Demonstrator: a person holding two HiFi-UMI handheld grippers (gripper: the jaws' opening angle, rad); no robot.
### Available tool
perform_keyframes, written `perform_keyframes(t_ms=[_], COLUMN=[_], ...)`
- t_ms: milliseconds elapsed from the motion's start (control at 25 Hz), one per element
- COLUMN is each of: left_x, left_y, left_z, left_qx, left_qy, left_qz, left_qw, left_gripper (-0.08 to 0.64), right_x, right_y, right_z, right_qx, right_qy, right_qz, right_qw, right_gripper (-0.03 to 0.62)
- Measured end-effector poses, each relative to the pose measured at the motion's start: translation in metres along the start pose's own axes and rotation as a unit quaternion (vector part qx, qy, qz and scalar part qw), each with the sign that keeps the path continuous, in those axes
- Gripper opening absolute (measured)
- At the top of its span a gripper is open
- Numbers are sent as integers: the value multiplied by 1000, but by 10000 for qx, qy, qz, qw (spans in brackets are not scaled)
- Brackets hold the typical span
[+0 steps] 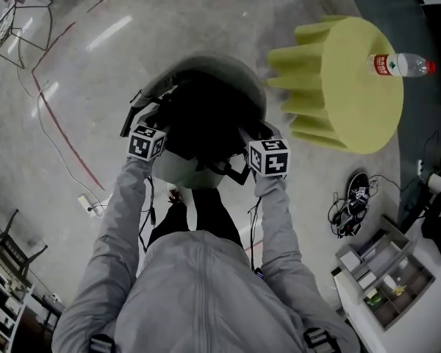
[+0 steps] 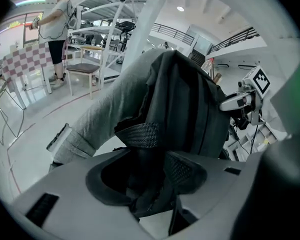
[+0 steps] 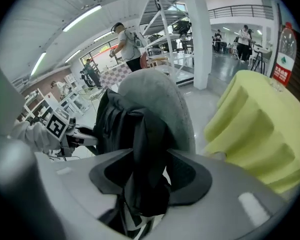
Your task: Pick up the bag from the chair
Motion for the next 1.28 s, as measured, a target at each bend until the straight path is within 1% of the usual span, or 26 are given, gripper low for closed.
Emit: perform_keyframes(t_ms=[80, 160, 200, 320, 400, 520, 640, 760, 840, 920, 1040, 1200, 1280], left_x=[2, 3, 4, 2, -1, -8, -23, -40, -51, -64, -92, -140, -166], left_y=[-1, -4, -6, -14, -17, -20, -28, -32, -35, -41, -51, -63, -72], left_z=[-1, -3, -4, -6, -7, -12, -22, -30, -34, -35, -35, -40, -45], left_qx=[16, 69, 114, 312, 419, 500, 474, 329, 376, 440, 512, 651, 753], left_qy=[-39, -95, -124, -155, -115, -64, -120, -189, -232, -381, -737, -1205, -1373], left_qz=[34, 37, 26, -5, -37, -184, -345, -361, -310, -313, -288, -169, -66], left_qw=[10000, 9999, 9999, 9994, 9990, 9986, 9982, 9986, 9985, 9978, 9956, 9904, 9876], left_gripper=[180, 160, 141, 93, 74, 57, 46, 43, 40, 38, 37, 34, 34], right_x=[2, 3, 4, 1, -1, -9, -27, -47, -59, -75, -103, -144, -166], right_y=[-1, 0, 2, 7, 12, 22, 36, 58, 70, 79, 94, 124, 141], right_z=[-2, -5, -6, -7, -6, -10, -19, -25, -29, -31, -28, -25, -26], right_qx=[191, 279, 285, 200, 140, 103, 137, -149, -333, -369, -469, -738, -756], right_qy=[-57, -104, -127, -147, -128, -102, -219, -484, -640, -823, -1124, -1501, -1685], right_qz=[108, 211, 223, 103, 74, 116, 163, 148, 122, 93, 42, -38, -92], right_qw=[9997, 9993, 9993, 9996, 9998, 9998, 9995, 9986, 9973, 9959, 9925, 9859, 9828], right_gripper=[204, 156, 130, 102, 82, 57, 47, 44, 43, 43, 43, 43, 43])
Point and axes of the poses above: the fingertips, and each gripper's own axes: x forward along the fingers, y to its left, z out of its top, the point moved 8 cm from there along -x, backward along the fingers, and after that the axes turned 6 degrees about y, right-handed, at the moved point
